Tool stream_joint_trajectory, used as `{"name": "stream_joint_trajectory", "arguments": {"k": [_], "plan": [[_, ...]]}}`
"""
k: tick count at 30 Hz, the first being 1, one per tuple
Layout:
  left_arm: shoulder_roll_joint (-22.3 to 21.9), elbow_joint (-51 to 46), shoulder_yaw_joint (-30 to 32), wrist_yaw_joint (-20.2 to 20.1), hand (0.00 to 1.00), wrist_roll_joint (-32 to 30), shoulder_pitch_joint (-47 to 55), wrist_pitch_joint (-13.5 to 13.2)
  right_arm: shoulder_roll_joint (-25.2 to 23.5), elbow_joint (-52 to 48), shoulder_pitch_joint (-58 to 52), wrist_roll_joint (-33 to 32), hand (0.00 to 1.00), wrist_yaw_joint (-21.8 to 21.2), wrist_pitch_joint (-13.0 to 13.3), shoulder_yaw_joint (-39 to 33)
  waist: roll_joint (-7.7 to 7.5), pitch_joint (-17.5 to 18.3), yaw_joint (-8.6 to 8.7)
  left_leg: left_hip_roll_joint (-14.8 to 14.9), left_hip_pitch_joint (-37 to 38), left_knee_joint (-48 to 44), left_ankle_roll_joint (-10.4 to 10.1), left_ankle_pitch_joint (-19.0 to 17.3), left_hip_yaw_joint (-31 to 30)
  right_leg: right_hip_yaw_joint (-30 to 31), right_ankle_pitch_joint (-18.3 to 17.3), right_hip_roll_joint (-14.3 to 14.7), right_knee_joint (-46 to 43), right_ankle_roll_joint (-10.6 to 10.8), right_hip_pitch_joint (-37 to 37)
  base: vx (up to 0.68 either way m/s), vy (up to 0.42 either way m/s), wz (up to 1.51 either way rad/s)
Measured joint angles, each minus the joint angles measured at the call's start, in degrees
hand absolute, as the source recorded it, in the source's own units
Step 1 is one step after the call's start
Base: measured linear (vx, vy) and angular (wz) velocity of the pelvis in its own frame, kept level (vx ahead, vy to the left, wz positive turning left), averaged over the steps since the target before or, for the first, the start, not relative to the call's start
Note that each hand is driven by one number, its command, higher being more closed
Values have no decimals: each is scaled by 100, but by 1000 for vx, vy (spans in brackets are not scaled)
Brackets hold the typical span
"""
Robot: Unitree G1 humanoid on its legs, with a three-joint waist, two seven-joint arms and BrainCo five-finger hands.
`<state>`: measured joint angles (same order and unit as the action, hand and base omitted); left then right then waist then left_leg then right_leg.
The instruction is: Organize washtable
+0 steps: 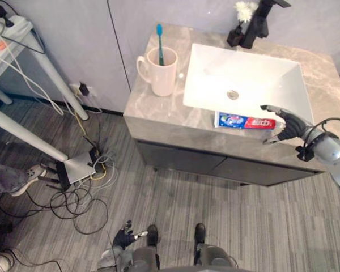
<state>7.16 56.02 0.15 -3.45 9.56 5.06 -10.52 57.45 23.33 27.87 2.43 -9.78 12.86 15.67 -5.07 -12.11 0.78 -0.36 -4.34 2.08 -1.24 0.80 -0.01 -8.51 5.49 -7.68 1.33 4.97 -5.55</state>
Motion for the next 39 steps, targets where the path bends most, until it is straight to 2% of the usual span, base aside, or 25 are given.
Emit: {"name": "stream_joint_trajectory", "arguments": {"k": [17, 23, 35, 39], "plan": [[5, -174, 2, 0, 0, 1, -4, -4, 69, 21, 643, 0, 0, 137, -36, -3, -11, -187, -7, 23, -103, 16, -19, 38, -167, 66, -1, 78, 3, 0, -109, -2, -3, -1], [46, -242, 6, -1, 0, 1, -4, -4, 136, 20, 798, -4, 0, 178, -36, -2, -99, -234, -17, 20, -103, 20, 7, 55, -168, 66, -1, 77, 5, 0, -111, 0, 0, 0], [61, -278, 7, 0, 0, 107, -18, -12, 164, 20, 827, -2, 0, 199, -45, 66, -142, -261, -75, 18, -184, 26, 13, 67, -185, 59, -2, 80, 10, 0, -193, 0, 0, 0], [91, -351, 6, -3, 0, 112, -53, -13, 160, 20, 826, -2, 0, 200, -47, 76, -203, -334, -157, 18, -210, 25, 13, 67, -190, 55, -2, 80, 8, 0, -214, 0, 0, 0]]}}
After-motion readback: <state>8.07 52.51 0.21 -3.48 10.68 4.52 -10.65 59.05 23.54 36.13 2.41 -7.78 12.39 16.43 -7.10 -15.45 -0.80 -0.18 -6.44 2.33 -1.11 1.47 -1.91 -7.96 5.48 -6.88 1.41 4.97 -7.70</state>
